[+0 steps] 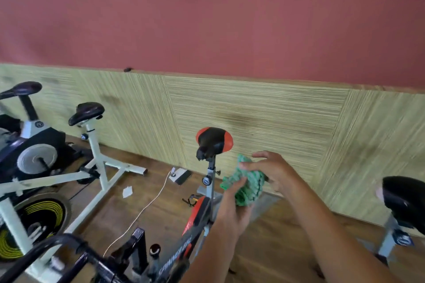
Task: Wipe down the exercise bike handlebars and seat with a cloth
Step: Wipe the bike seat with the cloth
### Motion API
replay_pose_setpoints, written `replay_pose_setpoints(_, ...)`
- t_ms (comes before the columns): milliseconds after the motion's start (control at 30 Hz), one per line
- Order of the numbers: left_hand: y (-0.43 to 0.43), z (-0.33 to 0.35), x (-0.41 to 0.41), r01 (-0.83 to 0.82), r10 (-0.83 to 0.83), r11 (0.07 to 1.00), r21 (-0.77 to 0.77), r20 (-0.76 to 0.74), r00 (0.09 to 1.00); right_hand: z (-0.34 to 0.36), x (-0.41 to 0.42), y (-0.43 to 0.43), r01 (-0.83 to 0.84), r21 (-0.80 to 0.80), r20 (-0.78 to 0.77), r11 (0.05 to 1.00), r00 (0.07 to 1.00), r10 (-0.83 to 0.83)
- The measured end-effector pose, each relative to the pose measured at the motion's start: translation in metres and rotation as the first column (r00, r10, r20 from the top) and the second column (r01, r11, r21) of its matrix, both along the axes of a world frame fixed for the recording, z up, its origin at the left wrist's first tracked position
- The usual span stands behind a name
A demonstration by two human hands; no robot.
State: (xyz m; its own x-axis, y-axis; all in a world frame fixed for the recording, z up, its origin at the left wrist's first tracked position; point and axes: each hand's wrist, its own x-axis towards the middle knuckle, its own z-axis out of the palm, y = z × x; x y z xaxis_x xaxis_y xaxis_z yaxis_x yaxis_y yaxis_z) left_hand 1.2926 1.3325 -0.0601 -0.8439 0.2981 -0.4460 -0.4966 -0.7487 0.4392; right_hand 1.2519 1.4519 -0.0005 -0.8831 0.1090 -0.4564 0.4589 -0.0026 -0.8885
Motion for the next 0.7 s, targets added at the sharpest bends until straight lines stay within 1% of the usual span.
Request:
replay_pose_setpoints(33, -0.003, -0.002, -0.010, -0.019, 0.019, 1.000, 0.011, 0.025, 0.999, -0.003, -0.007, 0.002, 0.014, -0.067, 0.003, 0.998, 1.000, -0.014)
replay_pose_setpoints(100, -0.006, -0.004, -0.031, -0.045, 0.044, 0.999, 0.030, 0.064, 0.997, -0.010, -0.022, 0.009, 0.048, -0.144, -0.005, 0.988, 0.999, -0.049)
replay_pose_setpoints(167, -0.007, -0.004, -0.054, -0.017, 0.017, 1.000, 0.003, 0.031, 0.999, -0.017, -0.035, 0.018, 0.082, -0.246, -0.026, 0.966, 0.995, -0.091)
replay_pose_setpoints(200, -0.007, -0.003, -0.064, 0.015, -0.015, 1.000, -0.019, -0.004, 1.000, -0.022, -0.038, 0.023, 0.084, -0.333, -0.040, 0.939, 0.994, -0.103)
replay_pose_setpoints(233, -0.008, 0.000, -0.074, 0.064, -0.065, 0.997, -0.035, -0.038, 0.997, -0.028, -0.040, 0.027, 0.064, -0.441, -0.052, 0.895, 0.994, -0.097)
replay_pose_setpoints(267, -0.007, 0.001, -0.085, 0.120, -0.122, 0.992, -0.038, -0.054, 0.991, -0.039, -0.043, 0.029, 0.043, -0.553, -0.055, 0.832, 0.995, -0.087)
replay_pose_setpoints(300, -0.006, -0.002, -0.097, 0.169, -0.171, 0.985, -0.042, -0.057, 0.984, -0.053, -0.046, 0.029, 0.040, -0.659, -0.043, 0.751, 0.995, -0.091)
replay_pose_setpoints(367, 0.000, -0.015, -0.124, 0.225, -0.228, 0.969, -0.099, -0.023, 0.973, -0.080, -0.055, 0.022, 0.108, -0.809, 0.041, 0.578, 0.991, -0.128)
replay_pose_setpoints(400, 0.005, -0.026, -0.138, 0.216, -0.218, 0.959, -0.186, 0.005, 0.976, -0.092, -0.062, 0.018, 0.148, -0.852, 0.086, 0.502, 0.986, -0.145)
replay_pose_setpoints(433, 0.010, -0.040, -0.153, 0.184, -0.185, 0.936, -0.300, 0.024, 0.982, -0.104, -0.072, 0.014, 0.178, -0.872, 0.117, 0.457, 0.980, -0.158)
replay_pose_setpoints(467, 0.014, -0.053, -0.168, 0.149, -0.150, 0.891, -0.428, 0.032, 0.988, -0.113, -0.084, 0.013, 0.191, -0.869, 0.127, 0.457, 0.978, -0.167)
replay_pose_setpoints(500, 0.019, -0.064, -0.184, 0.121, -0.126, 0.821, -0.557, 0.029, 0.992, -0.122, -0.099, 0.013, 0.204, -0.855, 0.135, 0.476, 0.975, -0.176)
replay_pose_setpoints(533, 0.023, -0.073, -0.197, 0.103, -0.129, 0.714, -0.692, 0.014, 0.991, -0.131, -0.115, 0.015, 0.227, -0.845, 0.156, 0.483, 0.971, -0.183)
replay_pose_setpoints(567, 0.027, -0.085, -0.212, 0.090, -0.161, 0.551, -0.830, 0.000, 0.987, -0.140, -0.134, 0.018, 0.259, -0.833, 0.191, 0.489, 0.964, -0.185)
replay_pose_setpoints(600, 0.031, -0.094, -0.227, 0.089, -0.225, 0.318, -0.944, 0.016, 0.974, -0.148, -0.153, 0.019, 0.281, -0.815, 0.217, 0.506, 0.959, -0.184)
replay_pose_setpoints(633, 0.034, -0.101, -0.239, 0.079, -0.282, 0.077, -0.994, 0.054, 0.958, -0.157, -0.171, 0.019, 0.298, -0.796, 0.238, 0.526, 0.954, -0.181)
replay_pose_setpoints(667, 0.035, -0.107, -0.250, 0.041, -0.324, -0.065, -0.997, 0.060, 0.944, -0.165, -0.187, 0.019, 0.307, -0.772, 0.255, 0.556, 0.952, -0.172)
replay_pose_setpoints(700, 0.039, -0.114, -0.259, 0.004, -0.349, -0.096, -0.995, 0.038, 0.936, -0.175, -0.202, 0.017, 0.318, -0.732, 0.275, 0.602, 0.947, -0.166)
